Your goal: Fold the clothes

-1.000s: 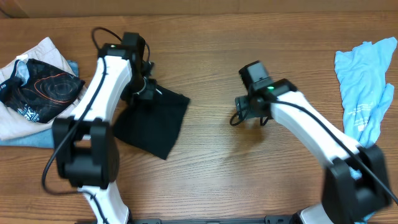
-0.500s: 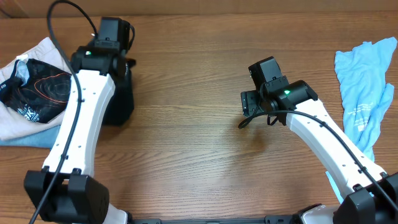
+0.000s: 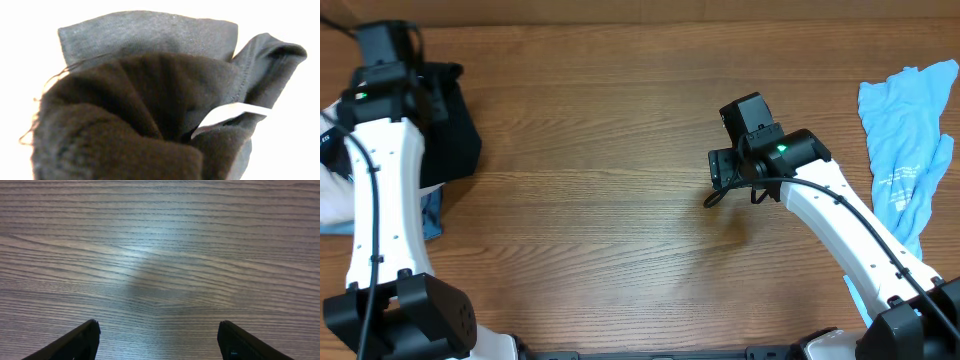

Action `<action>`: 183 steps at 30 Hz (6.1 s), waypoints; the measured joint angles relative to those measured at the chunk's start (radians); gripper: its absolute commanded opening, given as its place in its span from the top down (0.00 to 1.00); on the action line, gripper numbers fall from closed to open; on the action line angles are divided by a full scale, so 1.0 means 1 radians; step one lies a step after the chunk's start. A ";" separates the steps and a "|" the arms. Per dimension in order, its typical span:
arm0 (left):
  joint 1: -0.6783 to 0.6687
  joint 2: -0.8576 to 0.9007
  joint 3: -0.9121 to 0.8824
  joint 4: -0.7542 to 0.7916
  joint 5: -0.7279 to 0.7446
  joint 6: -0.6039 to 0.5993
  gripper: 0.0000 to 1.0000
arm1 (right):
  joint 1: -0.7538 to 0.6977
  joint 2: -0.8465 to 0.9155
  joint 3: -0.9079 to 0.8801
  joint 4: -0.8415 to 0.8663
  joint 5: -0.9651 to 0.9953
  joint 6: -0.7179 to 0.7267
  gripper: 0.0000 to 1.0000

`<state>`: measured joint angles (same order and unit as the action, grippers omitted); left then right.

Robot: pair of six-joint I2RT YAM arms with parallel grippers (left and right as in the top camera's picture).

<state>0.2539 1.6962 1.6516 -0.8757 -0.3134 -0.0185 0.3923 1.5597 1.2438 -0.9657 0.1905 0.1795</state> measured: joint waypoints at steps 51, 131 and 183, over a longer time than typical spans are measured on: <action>0.428 0.168 0.019 0.263 0.385 -0.052 0.00 | 0.000 0.000 0.000 -0.022 -0.008 0.000 0.21; -0.264 -1.356 -0.629 -0.114 0.375 0.048 0.00 | -0.045 -0.970 -0.429 0.021 0.038 0.188 0.00; -0.264 -1.356 -0.638 -0.389 0.361 0.048 0.00 | -0.187 -1.539 -1.023 0.692 -0.098 -0.105 0.00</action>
<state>-0.0101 0.3405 1.0138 -1.2648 0.0475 0.0296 0.2050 0.0204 0.2203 -0.2737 0.0921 0.0746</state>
